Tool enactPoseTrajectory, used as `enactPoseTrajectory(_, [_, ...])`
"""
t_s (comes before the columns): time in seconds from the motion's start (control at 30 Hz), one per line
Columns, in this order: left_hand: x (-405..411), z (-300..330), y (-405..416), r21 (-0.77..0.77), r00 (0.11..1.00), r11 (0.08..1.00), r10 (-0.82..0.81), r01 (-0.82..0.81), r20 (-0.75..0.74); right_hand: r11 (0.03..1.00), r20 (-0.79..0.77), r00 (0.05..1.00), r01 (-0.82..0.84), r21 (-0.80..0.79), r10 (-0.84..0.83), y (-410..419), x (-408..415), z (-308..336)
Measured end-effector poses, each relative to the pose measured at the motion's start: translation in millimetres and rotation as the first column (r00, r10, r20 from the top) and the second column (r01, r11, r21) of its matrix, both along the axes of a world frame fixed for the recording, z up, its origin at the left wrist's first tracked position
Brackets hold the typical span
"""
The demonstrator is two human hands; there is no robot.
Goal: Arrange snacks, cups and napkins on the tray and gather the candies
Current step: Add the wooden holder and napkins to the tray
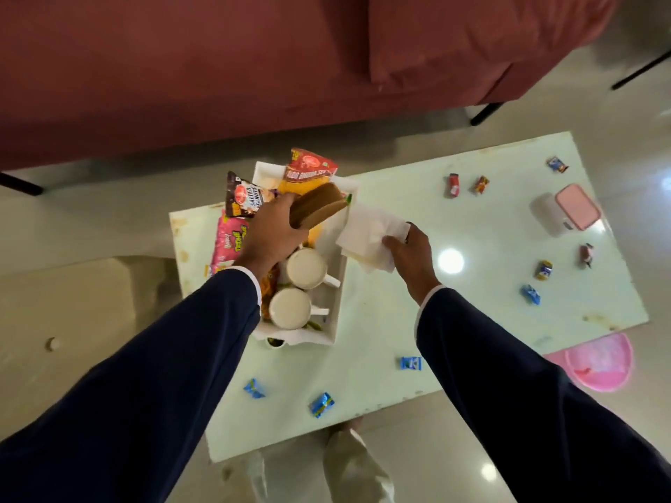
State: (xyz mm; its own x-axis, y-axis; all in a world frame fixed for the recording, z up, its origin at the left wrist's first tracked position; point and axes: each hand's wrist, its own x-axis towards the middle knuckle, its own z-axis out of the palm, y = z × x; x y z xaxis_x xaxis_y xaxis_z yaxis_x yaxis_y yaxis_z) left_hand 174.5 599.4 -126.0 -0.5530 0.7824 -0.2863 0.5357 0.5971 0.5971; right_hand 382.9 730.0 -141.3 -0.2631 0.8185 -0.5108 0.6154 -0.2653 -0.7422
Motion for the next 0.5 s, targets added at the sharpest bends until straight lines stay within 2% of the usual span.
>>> enactPoseTrajectory(0.07, [1.1,-8.9,11.9,-0.036,0.999,0.998,-0.045,0.044,-0.015,1.0,0.012,1.0,0.0,0.014,0.0,8.5,5.3,-5.1])
enactPoseTrajectory(0.2, [7.7,-29.0,24.5,-0.128,0.997,0.992,-0.021,0.012,-0.073,1.0,0.004,1.0,0.023,0.003,-0.023,18.2,14.9,-13.3])
enactPoseTrajectory(0.3, [12.1,-41.5,31.1,-0.172,0.993,0.983,-0.085,0.071,-0.076,1.0,0.0,1.0,0.009,-0.008,-0.009,21.2,20.4,-19.3])
enactPoseTrajectory(0.5, [12.2,-55.5,35.2,-0.196,0.993,0.978,-0.091,0.076,-0.07,0.999,-0.024,1.0,-0.007,-0.033,0.006,21.6,23.0,-27.1])
